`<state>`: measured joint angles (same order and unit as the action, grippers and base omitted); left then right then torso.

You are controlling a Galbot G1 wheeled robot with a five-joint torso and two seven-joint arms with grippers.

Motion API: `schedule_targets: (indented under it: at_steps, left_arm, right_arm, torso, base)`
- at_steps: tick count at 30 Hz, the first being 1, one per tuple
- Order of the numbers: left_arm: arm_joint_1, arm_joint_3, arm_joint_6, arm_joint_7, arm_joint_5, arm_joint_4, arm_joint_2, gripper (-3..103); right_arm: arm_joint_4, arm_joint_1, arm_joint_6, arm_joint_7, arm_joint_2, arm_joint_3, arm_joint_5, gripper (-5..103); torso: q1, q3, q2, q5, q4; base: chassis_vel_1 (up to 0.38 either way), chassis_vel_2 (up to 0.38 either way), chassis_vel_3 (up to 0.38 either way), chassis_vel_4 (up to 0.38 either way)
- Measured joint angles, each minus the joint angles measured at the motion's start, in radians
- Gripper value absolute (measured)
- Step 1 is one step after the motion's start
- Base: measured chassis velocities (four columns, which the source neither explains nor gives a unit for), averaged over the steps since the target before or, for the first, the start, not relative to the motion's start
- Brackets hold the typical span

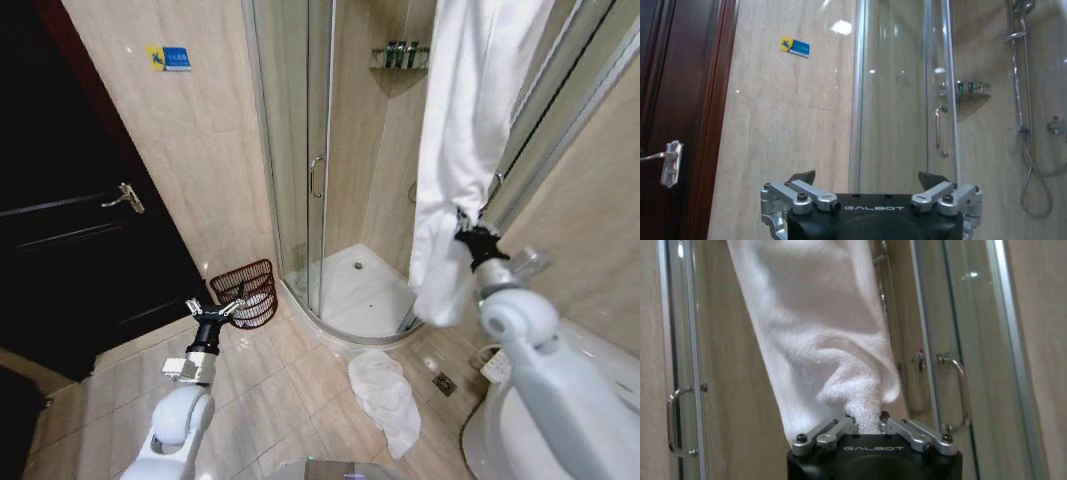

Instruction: Discard the used towel into the hamper.

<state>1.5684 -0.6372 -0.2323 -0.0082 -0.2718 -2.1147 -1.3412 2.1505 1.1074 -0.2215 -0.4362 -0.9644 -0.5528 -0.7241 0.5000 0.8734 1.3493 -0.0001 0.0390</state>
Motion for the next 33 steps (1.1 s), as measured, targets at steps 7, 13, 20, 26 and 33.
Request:
schedule_targets:
  at_steps: [7,13,20,26,33]
  left_arm:
    - [-0.002,0.003,0.001,0.001,-0.002,0.0,0.005,100]
    - [0.013,0.003,-0.009,0.002,-0.008,0.01,0.016,100]
    - [0.015,0.019,-0.027,0.008,-0.013,0.023,0.021,100]
    - [0.005,0.031,-0.029,0.014,-0.023,0.025,0.024,100]
    - [-0.003,0.048,-0.036,0.015,-0.023,0.034,0.014,100]
  right_arm:
    - [0.035,0.153,0.04,0.051,-0.101,-0.01,0.126,10]
    - [0.081,0.263,0.077,0.08,-0.163,-0.008,0.232,10]
    - [0.214,0.479,0.219,0.168,-0.395,0.046,0.542,10]
    - [0.256,0.571,0.313,0.182,-0.474,0.047,0.664,10]
    - [0.31,0.546,0.27,0.148,-0.46,0.029,0.619,10]
  torso:
    - [0.0,0.0,0.0,-0.0001,-0.0001]
    - [0.0,0.0,0.0,-0.0001,0.0002]
    - [0.0,0.0,0.0,0.0,-0.0001]
    - [0.0,0.0,0.0,-0.0001,0.0001]
    - [0.0,0.0,0.0,0.0001,0.0002]
  base:
    - [0.0,0.0,0.0,0.0]
    - [0.0,0.0,0.0,0.0]
    - [0.0,0.0,0.0,0.0]
    - [0.0,0.0,0.0,0.0]
    - [0.0,0.0,0.0,0.0]
